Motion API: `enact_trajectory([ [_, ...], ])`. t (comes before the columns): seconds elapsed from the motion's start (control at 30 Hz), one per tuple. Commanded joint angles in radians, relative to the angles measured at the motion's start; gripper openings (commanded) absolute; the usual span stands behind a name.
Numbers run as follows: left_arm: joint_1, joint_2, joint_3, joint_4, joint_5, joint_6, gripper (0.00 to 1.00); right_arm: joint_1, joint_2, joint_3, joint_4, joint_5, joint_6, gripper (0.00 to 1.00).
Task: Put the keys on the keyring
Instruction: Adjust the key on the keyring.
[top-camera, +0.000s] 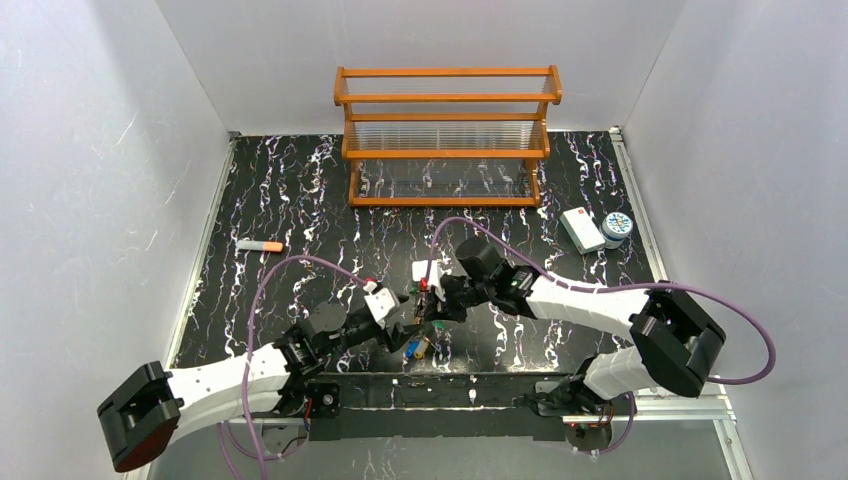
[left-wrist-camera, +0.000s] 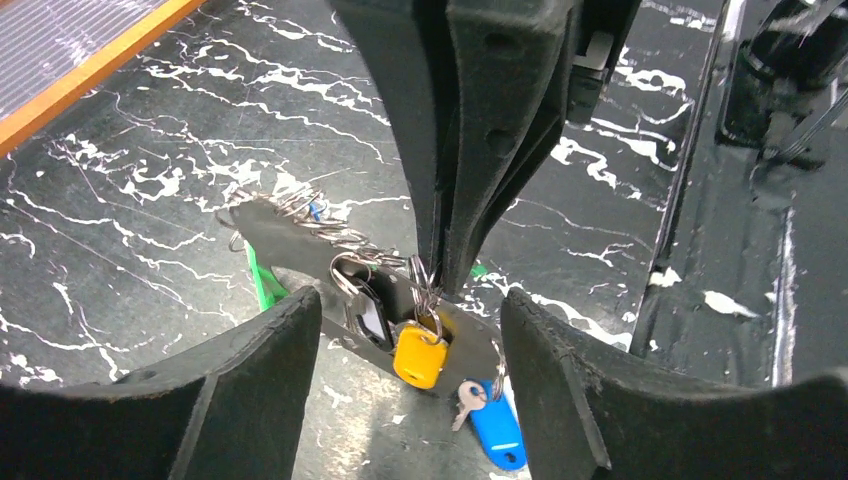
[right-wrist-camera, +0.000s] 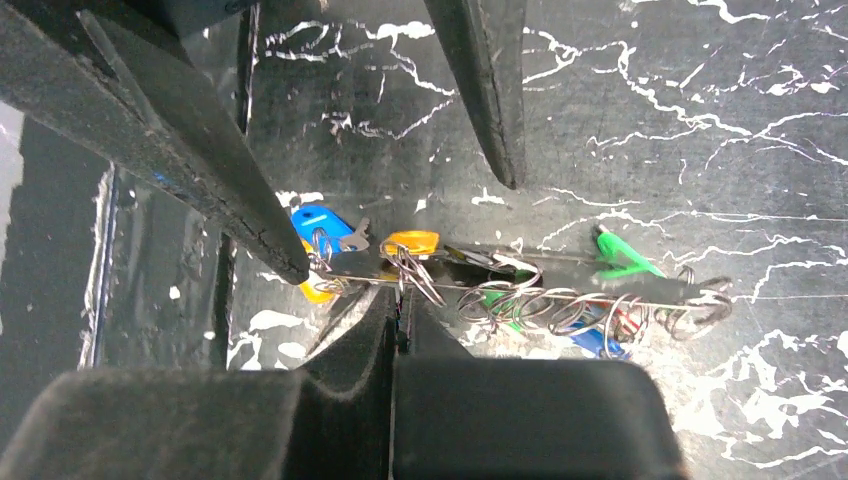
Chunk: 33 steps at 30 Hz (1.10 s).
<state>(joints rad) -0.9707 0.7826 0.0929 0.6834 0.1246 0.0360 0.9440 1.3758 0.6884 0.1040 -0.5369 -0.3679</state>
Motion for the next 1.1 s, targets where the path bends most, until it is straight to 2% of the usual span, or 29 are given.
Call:
enact_trajectory([
  [0.0, -0.004, 0.035, 0.079, -0.121, 0.048, 0.109, 0.6, 0.003, 0.03, 0.117, -0.315, 0.047, -0.162, 0.01],
  [0.2, -0.004, 0.085, 0.108, -0.109, 0.111, 0.151, 0.36, 0.007, 0.012, 0.11, -0.303, 0.026, -0.181, 0.01],
  [0.4, -0.004, 0.129, 0.109, -0.03, 0.2, 0.139, 0.25, 0.01, 0.001, 0.099, -0.27, 0.001, -0.162, 0.01],
  [0.57, -0.003, 0.129, 0.088, 0.036, 0.216, 0.101, 0.25, 0.009, 0.002, 0.099, -0.253, -0.008, -0.141, 0.01],
  [0.77, -0.003, 0.132, 0.076, 0.093, 0.21, 0.069, 0.32, 0.009, -0.003, 0.099, -0.237, -0.018, -0.124, 0.01],
  [0.87, -0.004, 0.158, 0.077, 0.095, 0.142, 0.06, 0.32, 0.01, -0.011, 0.094, -0.231, -0.028, -0.117, 0.01],
  [1.07, -0.004, 0.239, 0.098, 0.113, 0.145, 0.058, 0.29, 0.011, -0.025, 0.083, -0.227, -0.027, -0.114, 0.01],
])
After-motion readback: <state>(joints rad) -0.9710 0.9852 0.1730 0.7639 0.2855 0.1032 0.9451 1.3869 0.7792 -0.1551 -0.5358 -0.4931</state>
